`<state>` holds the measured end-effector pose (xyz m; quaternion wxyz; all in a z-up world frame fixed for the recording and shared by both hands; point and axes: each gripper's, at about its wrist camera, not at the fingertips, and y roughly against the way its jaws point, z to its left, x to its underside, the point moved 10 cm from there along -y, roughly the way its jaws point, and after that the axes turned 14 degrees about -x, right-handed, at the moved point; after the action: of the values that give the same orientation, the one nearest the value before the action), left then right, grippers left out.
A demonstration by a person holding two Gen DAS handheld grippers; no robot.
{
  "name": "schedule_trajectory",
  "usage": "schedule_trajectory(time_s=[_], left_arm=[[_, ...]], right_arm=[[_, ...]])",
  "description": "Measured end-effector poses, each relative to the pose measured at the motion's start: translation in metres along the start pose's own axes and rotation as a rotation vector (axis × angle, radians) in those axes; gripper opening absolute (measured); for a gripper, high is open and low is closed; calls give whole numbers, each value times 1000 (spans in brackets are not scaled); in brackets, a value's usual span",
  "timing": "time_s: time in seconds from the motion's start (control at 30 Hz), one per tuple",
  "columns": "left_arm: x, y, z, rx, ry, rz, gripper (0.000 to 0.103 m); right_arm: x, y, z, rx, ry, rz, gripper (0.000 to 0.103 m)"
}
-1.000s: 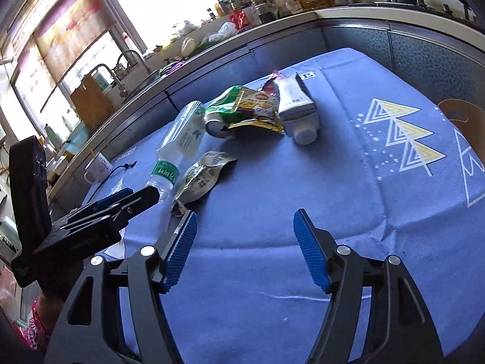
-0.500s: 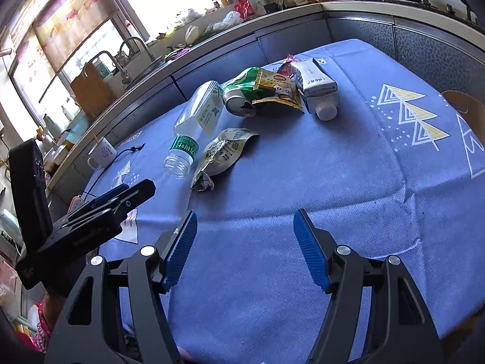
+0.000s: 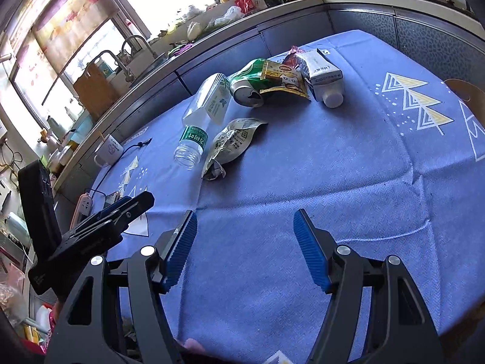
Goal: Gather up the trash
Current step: 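Move both tools back over the table toward the bottle and wrapper, then grasp the clear water bottle with the left tool while the right tool grasps the foil wrapper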
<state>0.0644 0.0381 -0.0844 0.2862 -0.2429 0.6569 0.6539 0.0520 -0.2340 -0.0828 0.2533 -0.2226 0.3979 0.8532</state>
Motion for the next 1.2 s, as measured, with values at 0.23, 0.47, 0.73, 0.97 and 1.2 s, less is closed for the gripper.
schedule_trajectory(time_s=[0.23, 0.47, 0.73, 0.97, 1.2], left_arm=[[1, -6, 15, 9, 31, 21, 72], [-40, -22, 3, 137, 58, 66, 77], [-72, -77, -25, 185, 39, 173, 78], [-73, -115, -37, 205, 44, 268, 59], [-62, -118, -29, 197, 33, 257, 40]], right_arm=[[4, -12, 3, -27, -4, 35, 66], [-1, -21, -4, -73, -45, 68, 66], [-27, -51, -13, -224, -221, 95, 62], [-52, -92, -14, -277, -299, 118, 62], [-61, -135, -7, -222, -227, 149, 60]])
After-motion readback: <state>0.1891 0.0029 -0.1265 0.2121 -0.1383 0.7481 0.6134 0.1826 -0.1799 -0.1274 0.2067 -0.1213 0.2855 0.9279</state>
